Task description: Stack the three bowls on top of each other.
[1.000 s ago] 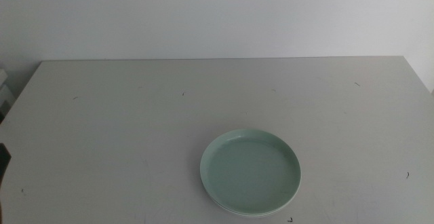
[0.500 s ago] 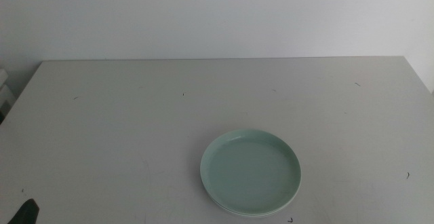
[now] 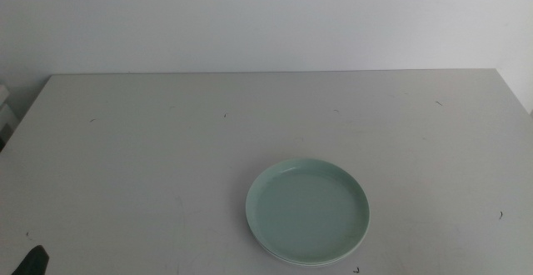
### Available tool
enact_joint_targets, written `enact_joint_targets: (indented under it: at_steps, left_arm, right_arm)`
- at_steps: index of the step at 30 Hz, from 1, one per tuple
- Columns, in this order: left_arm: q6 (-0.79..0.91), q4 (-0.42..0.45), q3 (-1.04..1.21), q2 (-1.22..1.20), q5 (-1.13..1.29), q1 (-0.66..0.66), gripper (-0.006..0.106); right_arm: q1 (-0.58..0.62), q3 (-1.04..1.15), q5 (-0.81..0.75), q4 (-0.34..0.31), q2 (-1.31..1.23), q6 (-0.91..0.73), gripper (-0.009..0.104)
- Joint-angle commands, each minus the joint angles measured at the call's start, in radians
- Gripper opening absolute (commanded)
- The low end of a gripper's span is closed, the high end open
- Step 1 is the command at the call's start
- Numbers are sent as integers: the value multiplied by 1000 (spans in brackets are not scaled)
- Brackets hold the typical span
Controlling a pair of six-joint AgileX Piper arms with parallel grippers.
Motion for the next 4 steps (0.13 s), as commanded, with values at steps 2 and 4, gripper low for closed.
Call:
enact_joint_targets:
  at_steps: [2,4]
  left_arm:
    - [-3,-17,-4,-10,-86,-7,105]
    - [-3,-17,-4,-10,-86,-7,105]
  right_arm:
    - [-7,-6,-66,-11,-18,-8,41]
    - [-7,-6,-66,-11,-18,-8,41]
